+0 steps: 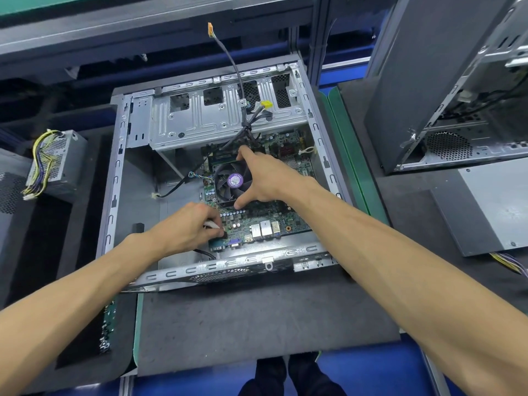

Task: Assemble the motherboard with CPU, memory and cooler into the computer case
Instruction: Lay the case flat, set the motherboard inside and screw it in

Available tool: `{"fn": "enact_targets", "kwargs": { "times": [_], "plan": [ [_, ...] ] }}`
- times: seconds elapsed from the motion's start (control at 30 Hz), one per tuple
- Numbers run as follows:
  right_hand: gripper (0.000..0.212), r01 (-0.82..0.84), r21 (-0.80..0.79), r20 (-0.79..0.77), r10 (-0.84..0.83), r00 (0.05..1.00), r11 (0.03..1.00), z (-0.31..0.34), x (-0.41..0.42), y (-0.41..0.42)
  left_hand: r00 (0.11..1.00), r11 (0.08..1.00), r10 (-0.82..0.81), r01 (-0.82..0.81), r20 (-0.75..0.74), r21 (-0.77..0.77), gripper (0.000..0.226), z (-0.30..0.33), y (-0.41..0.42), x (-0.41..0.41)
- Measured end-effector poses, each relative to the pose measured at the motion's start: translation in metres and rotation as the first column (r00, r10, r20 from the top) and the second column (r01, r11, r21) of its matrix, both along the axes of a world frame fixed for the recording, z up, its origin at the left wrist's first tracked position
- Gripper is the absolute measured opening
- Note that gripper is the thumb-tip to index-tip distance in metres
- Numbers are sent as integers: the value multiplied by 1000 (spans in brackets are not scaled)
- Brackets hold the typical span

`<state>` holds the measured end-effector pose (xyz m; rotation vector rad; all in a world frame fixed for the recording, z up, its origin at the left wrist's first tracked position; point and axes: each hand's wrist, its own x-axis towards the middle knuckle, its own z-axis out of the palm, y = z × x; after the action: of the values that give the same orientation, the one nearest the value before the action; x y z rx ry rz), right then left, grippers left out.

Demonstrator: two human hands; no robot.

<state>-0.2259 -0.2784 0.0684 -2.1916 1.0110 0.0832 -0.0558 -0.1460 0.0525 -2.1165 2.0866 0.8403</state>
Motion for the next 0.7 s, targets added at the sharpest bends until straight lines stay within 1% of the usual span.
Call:
{"fn": "enact_targets", "kwargs": {
  "times": [0.13,0.3,0.43,0.57,0.7],
  "plan": [
    [113,1,2,5,-1,1000,1000,0,0,1,997,997,-73,73,-16,-33,9,2,0,1],
    [116,0,-1,-4,0,1000,1000,2,0,0,990,987,-134,138,52,-87,9,3,0,0],
    [118,0,-3,-11,0,1000,1000,2,1,0,989,987,-129,134,66,-84,13,3,-1,-1],
    [118,-2,1,-16,2,1000,1000,3,1,1,992,990,-118,121,48,-69,11,4,-1,-2],
    [118,-3,0,-23,3,1000,1000,4,0,0,991,990,-120,124,60,-68,12,5,-1,-4]
  ]
}}
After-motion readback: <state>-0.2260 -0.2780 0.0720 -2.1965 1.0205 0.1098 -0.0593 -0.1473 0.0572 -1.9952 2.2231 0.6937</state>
